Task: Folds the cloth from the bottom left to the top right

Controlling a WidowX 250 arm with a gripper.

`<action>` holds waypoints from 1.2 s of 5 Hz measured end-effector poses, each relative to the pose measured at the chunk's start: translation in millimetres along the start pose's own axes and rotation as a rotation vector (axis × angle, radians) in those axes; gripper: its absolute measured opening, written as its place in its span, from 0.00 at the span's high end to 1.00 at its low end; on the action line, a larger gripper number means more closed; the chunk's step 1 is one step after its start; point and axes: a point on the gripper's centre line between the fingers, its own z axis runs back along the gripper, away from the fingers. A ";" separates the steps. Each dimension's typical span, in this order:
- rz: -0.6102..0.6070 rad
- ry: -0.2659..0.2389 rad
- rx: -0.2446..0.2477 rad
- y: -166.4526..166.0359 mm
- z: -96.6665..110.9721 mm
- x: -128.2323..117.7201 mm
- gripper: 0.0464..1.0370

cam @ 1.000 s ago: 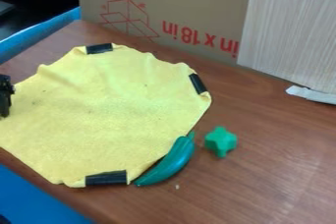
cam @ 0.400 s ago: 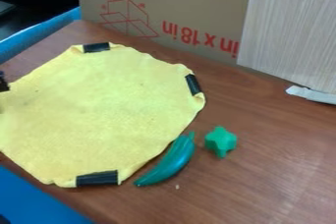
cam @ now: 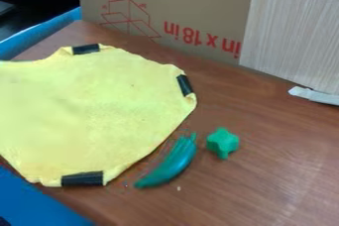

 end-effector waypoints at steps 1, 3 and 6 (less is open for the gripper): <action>-0.033 0.029 -0.027 -15.3 22.5 -8.9 0.98; -0.148 0.071 -0.015 -85.0 27.6 -32.7 0.98; -0.185 0.072 -0.049 -183.2 33.9 -45.2 0.98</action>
